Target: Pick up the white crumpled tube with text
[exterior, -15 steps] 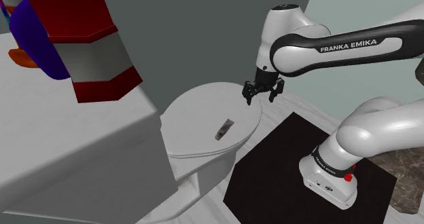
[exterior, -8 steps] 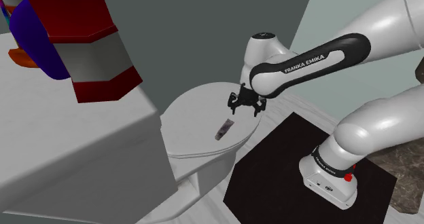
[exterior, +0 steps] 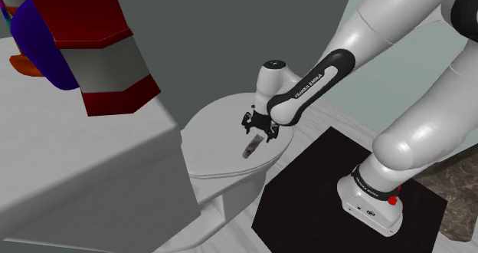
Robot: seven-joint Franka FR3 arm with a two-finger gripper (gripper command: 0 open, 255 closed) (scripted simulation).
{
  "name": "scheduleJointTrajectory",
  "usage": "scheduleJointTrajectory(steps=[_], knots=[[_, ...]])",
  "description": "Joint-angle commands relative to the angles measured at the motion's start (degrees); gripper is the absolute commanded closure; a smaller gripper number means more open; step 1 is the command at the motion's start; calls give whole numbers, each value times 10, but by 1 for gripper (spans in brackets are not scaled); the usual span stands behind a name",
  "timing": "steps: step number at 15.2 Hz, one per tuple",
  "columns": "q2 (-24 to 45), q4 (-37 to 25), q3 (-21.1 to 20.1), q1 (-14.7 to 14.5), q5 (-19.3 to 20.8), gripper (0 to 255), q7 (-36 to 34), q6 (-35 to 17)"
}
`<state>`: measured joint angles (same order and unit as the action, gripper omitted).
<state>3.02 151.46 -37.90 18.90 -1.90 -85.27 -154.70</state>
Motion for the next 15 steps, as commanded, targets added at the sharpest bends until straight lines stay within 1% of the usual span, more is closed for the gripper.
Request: scheduleJointTrajectory(steps=[1,8,10,11,15], knots=[[53,-13,20,-7,76,0,-97,-36],[124,-23,95,-60,178,0,-169,-89],[129,-24,102,-66,185,0,-174,-93],[129,-24,102,-68,185,255,-176,-93],[129,-24,101,-67,184,255,-176,-93]])
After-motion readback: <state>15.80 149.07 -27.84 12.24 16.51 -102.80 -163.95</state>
